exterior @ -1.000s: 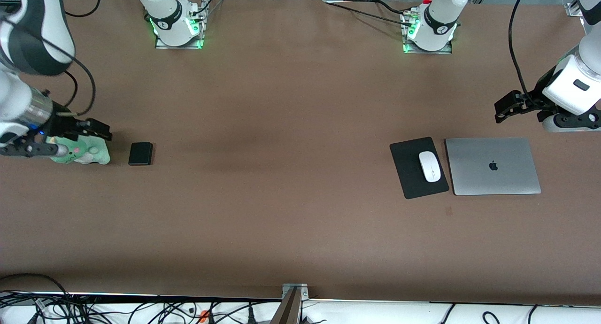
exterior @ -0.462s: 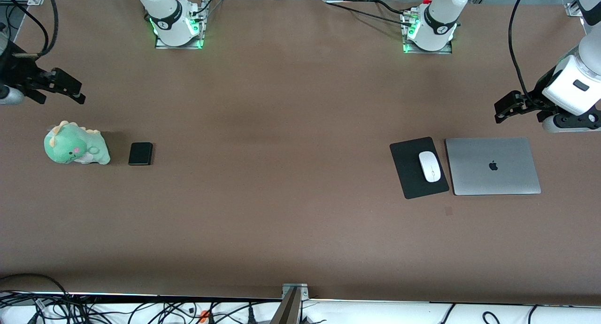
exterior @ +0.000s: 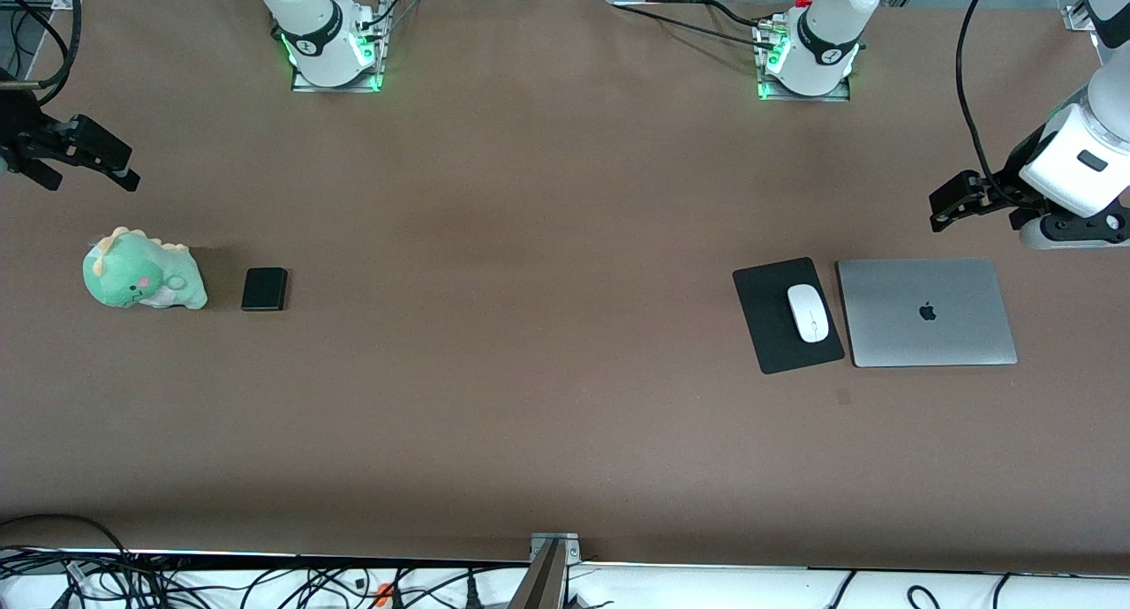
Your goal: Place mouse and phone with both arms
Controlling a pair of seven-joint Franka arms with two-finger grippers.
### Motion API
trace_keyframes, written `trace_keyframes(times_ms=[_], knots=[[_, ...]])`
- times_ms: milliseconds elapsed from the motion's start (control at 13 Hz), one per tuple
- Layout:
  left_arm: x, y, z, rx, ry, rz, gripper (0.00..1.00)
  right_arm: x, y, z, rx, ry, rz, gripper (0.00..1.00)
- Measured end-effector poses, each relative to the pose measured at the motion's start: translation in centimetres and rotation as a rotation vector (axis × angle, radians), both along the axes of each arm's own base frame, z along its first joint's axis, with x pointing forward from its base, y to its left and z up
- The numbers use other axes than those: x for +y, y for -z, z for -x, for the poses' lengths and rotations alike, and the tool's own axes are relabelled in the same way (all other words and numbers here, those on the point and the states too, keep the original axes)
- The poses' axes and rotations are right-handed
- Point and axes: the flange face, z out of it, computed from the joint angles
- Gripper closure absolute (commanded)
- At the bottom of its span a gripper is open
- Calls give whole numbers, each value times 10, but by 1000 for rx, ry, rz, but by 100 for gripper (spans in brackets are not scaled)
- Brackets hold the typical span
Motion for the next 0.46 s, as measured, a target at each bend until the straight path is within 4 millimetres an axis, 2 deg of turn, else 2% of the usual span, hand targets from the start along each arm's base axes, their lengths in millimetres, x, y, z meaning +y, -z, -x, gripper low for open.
trace_keyframes(times_ms=[462], knots=[[0, 0, 0, 0, 0, 0, 0, 0, -1, 2, 17, 8, -1, 0]])
